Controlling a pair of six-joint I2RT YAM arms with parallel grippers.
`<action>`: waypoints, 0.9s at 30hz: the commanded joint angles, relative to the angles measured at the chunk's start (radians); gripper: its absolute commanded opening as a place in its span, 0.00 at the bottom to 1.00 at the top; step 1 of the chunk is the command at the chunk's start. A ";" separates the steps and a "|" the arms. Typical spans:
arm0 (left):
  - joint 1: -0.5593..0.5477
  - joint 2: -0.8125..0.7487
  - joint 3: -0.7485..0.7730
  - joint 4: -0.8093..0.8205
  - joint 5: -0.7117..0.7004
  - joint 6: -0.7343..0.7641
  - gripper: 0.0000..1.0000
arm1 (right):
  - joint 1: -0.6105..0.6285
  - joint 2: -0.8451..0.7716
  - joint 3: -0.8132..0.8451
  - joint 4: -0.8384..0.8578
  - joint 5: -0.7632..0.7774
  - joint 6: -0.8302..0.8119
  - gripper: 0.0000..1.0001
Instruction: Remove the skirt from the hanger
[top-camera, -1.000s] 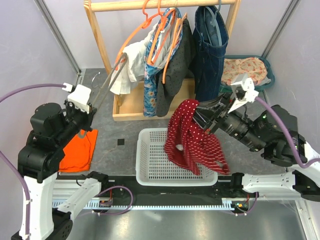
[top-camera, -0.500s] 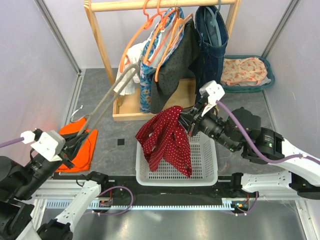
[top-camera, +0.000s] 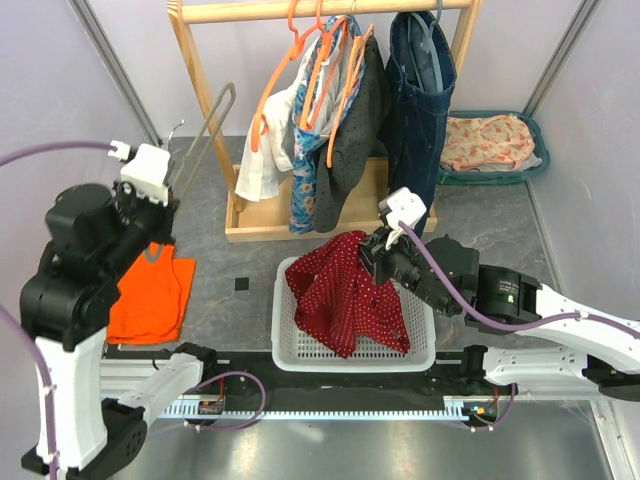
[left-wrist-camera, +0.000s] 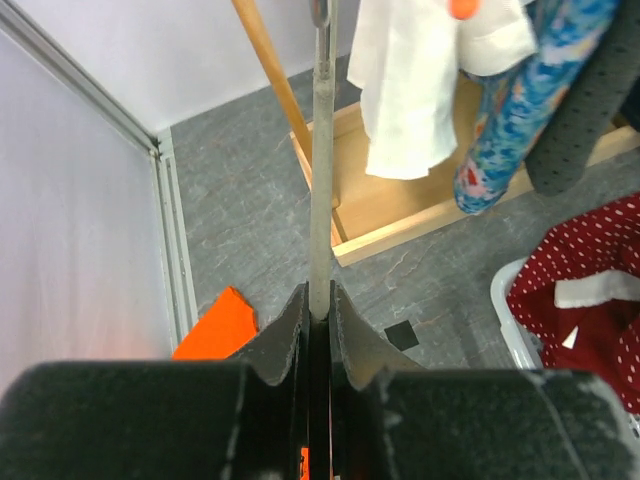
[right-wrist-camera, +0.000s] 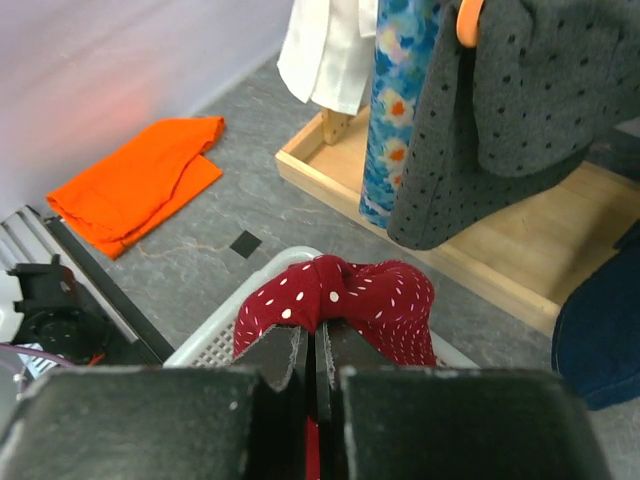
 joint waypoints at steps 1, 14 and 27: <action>0.002 0.067 0.027 0.102 -0.043 -0.051 0.02 | 0.002 -0.044 -0.035 0.031 0.051 0.036 0.00; 0.014 0.548 0.477 -0.037 -0.023 -0.068 0.02 | 0.002 -0.125 -0.169 0.015 0.136 0.071 0.00; 0.065 0.822 0.789 0.015 -0.030 -0.104 0.02 | 0.002 -0.179 -0.333 0.048 0.203 0.099 0.00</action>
